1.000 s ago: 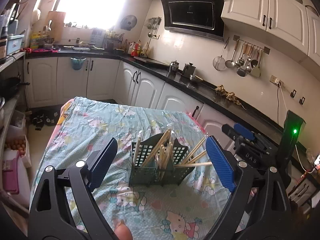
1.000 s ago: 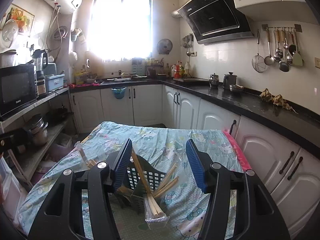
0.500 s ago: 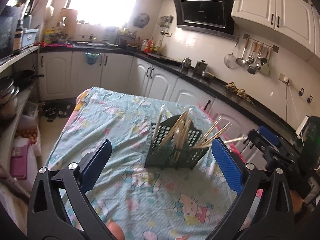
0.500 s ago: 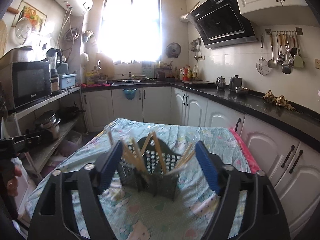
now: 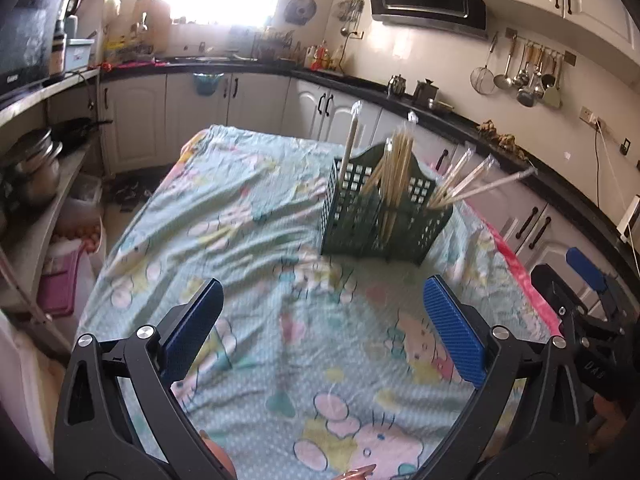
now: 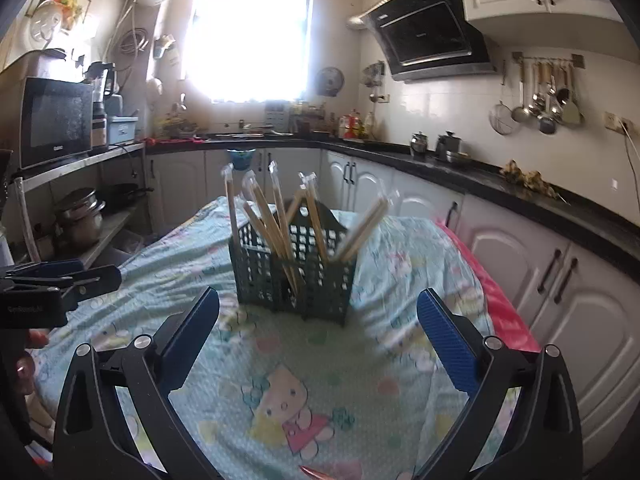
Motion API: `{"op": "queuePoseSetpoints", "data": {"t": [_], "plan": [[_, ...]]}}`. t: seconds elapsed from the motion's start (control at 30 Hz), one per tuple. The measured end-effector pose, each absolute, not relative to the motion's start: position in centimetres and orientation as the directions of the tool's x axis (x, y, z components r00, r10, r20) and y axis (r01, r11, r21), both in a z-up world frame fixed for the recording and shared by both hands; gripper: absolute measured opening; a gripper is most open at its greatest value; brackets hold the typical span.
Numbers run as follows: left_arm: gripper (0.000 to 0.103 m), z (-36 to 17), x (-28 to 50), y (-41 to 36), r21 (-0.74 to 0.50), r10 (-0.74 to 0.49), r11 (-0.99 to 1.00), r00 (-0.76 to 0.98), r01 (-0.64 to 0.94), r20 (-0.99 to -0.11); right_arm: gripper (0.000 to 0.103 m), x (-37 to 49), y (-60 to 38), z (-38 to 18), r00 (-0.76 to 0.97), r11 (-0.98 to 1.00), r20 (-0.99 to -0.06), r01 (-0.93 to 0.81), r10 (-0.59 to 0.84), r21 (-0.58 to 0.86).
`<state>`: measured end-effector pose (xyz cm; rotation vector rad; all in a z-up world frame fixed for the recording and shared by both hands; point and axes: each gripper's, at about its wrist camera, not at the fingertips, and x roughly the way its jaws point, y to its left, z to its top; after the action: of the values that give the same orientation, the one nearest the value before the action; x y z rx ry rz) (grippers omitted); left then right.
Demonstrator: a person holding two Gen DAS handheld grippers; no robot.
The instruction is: Organize utensils
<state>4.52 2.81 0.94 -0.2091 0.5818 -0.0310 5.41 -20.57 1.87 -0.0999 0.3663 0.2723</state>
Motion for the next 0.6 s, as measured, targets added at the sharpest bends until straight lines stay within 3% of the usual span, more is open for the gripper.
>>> {"op": "queuePoseSetpoints", "data": {"t": [0.13,0.43,0.6], "plan": [[0.092,0.2,3.2,2.5,-0.167,-0.039,0.985,0.866,-0.052,-0.499,0.096,4.9,-20.8,-0.1,0.897,0.962,-0.375,-0.269,0.232,-0.047],[0.092,-0.9,2.5,1.3,-0.124,0.003,0.990,0.900,-0.063,-0.436,0.097,3.0,-21.8,0.2,0.951,0.962,-0.170,-0.269,0.258,-0.048],[0.092,-1.2,2.3,1.0,-0.124,0.012,0.990,0.908,-0.070,-0.418,0.097,2.6,-22.4,0.7,0.945,0.955,-0.142,-0.298,0.293,-0.011]]}}
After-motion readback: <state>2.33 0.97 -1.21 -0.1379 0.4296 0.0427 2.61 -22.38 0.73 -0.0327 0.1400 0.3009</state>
